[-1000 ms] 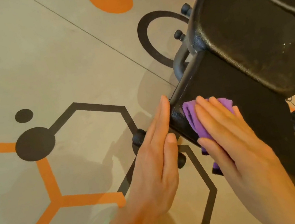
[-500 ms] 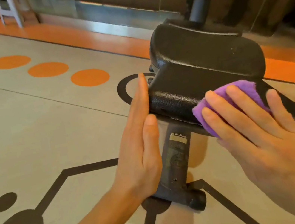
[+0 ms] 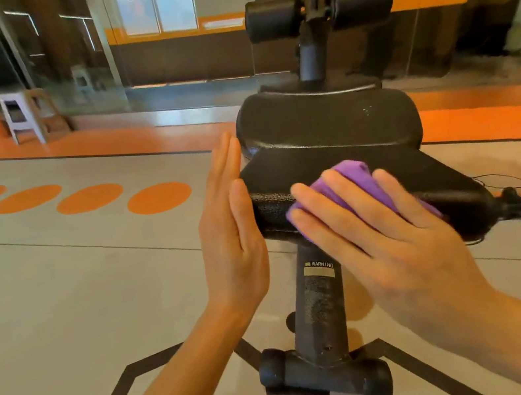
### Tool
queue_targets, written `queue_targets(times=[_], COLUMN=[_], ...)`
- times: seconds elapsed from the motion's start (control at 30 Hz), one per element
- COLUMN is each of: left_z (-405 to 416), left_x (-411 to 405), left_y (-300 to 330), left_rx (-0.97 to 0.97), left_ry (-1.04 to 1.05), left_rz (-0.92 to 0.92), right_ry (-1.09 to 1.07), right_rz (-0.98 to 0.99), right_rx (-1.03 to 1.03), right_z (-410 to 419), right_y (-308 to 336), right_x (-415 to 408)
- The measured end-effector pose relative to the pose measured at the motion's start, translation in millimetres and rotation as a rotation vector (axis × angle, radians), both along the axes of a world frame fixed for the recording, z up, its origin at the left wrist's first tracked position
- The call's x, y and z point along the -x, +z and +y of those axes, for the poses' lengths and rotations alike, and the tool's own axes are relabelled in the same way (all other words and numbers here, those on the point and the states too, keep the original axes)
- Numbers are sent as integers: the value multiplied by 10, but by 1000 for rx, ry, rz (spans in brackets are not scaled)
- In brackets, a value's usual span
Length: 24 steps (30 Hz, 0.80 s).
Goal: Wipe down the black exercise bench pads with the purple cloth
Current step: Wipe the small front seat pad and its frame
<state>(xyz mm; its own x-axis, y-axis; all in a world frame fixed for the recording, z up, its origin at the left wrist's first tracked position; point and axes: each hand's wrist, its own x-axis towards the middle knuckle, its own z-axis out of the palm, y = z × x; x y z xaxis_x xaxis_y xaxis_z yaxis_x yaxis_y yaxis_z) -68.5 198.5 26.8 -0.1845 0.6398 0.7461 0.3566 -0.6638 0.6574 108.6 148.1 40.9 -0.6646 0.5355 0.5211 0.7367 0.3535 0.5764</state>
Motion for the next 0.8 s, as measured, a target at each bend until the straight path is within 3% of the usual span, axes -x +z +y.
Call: queue_targets(times=[0.1,0.27,0.47,0.67,0.8], left_z=[34,60,64,57,42], left_x=[15,8,8,17,2], left_y=[-27,-42,-45,-63,-58], left_rx=[-48,-111,-121,-118,-102], left_ry=[26,86,85,147,171], left_rz=[39,45,79,92,109], right_ry=[76,-59,101,-84,5], right_rz=[-34,-80,-40,9,93], right_rx=[7,53,-20,55,-24], right_z=[68,-201,91,-249,-13], right_y=[33,-24,-12,-25,20], right_x=[37,-757,140,-809,-168])
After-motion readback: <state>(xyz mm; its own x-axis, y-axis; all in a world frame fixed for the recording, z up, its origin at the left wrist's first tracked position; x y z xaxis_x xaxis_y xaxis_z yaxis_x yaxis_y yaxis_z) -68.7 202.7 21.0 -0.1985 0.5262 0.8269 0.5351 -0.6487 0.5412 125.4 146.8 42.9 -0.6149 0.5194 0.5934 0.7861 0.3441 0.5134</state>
